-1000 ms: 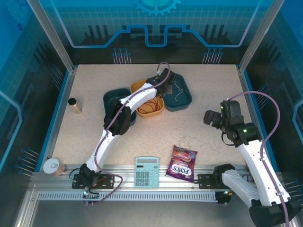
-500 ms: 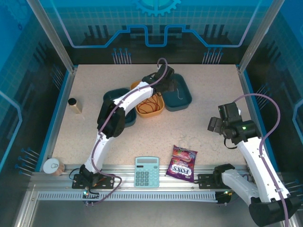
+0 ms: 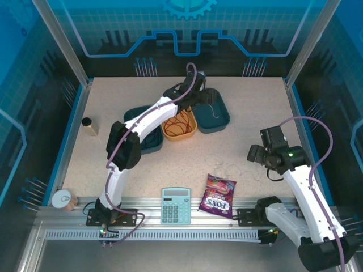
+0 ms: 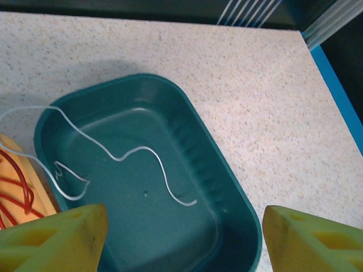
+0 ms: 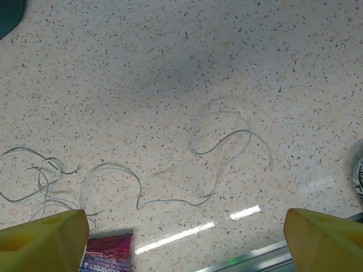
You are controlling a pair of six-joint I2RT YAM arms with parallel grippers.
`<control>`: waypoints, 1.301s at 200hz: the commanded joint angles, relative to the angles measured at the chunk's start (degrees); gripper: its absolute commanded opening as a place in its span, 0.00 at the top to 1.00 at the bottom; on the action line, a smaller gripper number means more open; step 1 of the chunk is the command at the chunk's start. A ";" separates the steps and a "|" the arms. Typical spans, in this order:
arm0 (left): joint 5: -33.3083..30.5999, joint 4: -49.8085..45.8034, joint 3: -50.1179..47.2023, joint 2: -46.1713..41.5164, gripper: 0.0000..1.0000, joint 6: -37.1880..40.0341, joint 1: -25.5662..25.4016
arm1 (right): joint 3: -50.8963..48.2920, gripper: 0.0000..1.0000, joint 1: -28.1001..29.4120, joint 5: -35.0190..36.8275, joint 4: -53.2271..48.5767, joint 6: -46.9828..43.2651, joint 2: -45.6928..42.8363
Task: Untangle the cables
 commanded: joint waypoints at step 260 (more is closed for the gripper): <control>-4.82 -2.41 25.90 27.28 0.73 -8.27 3.08 | -0.23 0.11 -0.72 -4.32 5.58 -1.84 -0.86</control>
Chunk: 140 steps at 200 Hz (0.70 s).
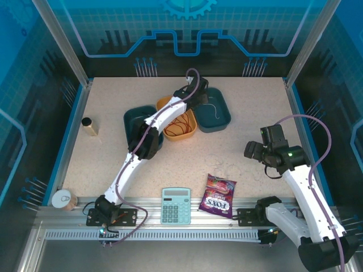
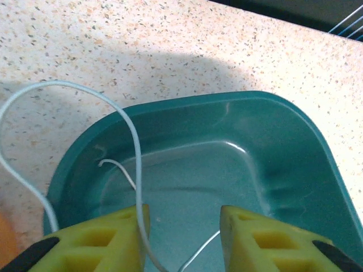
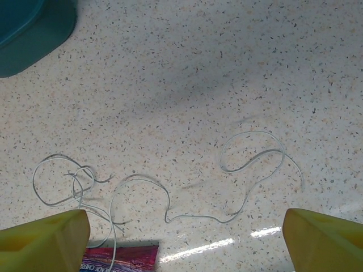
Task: Untangle the cables
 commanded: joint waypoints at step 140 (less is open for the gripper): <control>7.12 -3.60 -2.47 -6.77 1.00 8.48 -4.14 | -0.61 0.12 -0.72 -0.77 0.01 -0.31 -2.57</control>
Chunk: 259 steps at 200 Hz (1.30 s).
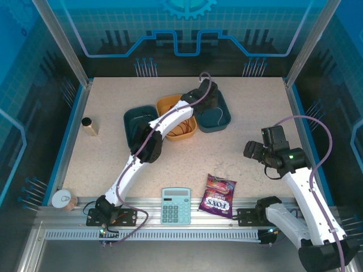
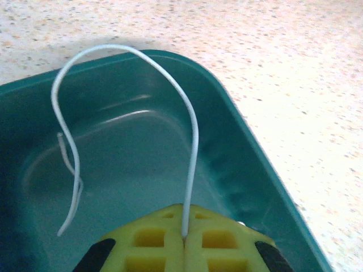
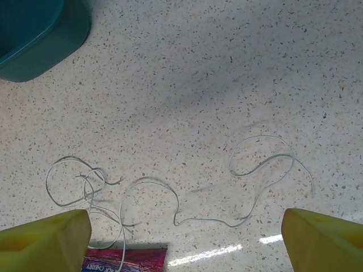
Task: Untangle the cables
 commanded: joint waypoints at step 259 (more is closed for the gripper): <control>9.33 7.63 -38.23 -42.08 0.01 1.46 0.30 | -6.18 0.21 0.24 2.19 -3.79 6.97 1.32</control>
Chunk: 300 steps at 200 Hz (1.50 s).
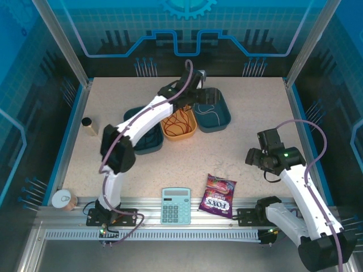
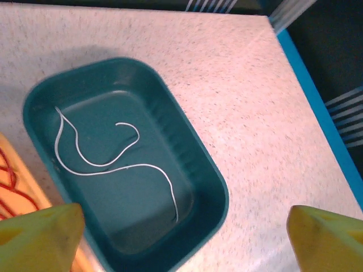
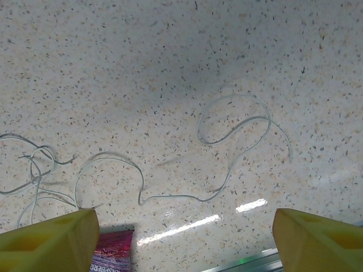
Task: Untangle the cables
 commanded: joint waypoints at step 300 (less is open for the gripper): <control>-12.88 11.23 -71.71 -57.85 0.01 -1.13 -0.29 | -14.39 0.15 2.79 0.48 12.51 20.12 2.14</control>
